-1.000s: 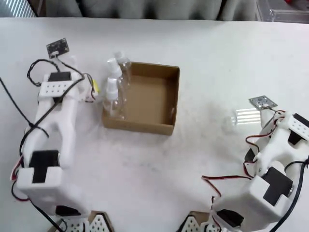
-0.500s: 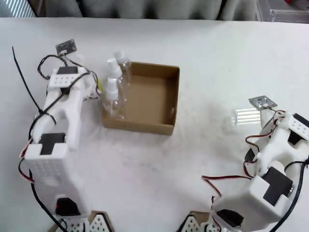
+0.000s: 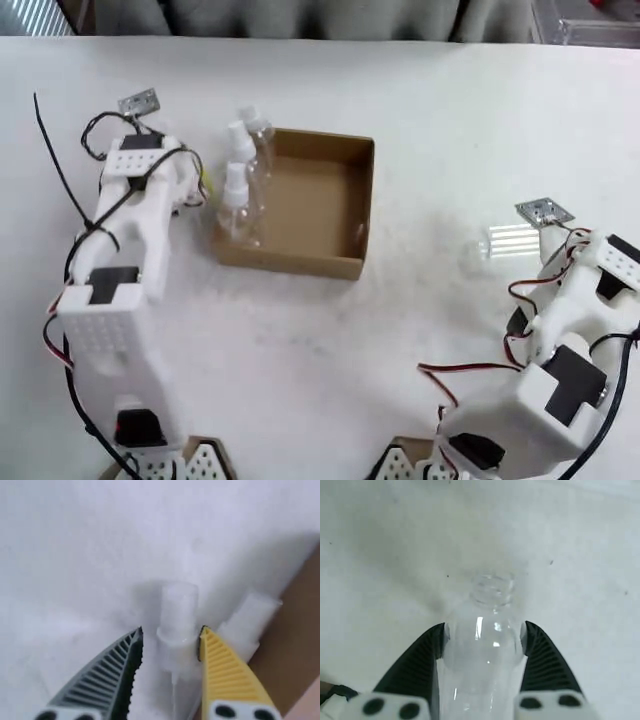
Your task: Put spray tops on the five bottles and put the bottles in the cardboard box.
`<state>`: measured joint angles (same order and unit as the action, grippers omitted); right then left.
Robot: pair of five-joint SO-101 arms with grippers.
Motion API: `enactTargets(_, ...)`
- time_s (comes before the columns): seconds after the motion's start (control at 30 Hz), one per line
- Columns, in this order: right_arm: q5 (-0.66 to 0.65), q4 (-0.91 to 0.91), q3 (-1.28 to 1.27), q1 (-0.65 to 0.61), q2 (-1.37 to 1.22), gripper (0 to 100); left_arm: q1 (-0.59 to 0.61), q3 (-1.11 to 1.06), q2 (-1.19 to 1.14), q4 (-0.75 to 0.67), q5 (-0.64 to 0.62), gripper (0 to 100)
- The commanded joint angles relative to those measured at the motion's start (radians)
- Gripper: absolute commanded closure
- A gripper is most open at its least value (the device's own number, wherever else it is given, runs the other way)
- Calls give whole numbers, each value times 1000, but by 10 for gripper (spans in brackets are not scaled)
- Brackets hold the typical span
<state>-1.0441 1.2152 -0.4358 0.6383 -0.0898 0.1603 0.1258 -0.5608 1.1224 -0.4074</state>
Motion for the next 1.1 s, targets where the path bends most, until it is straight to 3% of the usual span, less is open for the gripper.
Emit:
enactTargets(0.0, -8, -10, 41, 1, 18, 982, -16, 43, -4, 20, -5, 904)
enactTargets(0.07, -8, -10, 41, 1, 18, 982, -16, 44, -5, 20, 2, 985)
enactTargets(0.57, 8, -2, 44, -18, 58, 982, -8, 43, 76, 109, 0, 979)
enactTargets(0.83, 83, 99, 37, -42, 320, 982, -10, 15, 309, 245, 3, 980)
enactTargets(1.07, 279, 110, 34, -85, 506, 982, 2, 14, 558, 358, 54, 980)
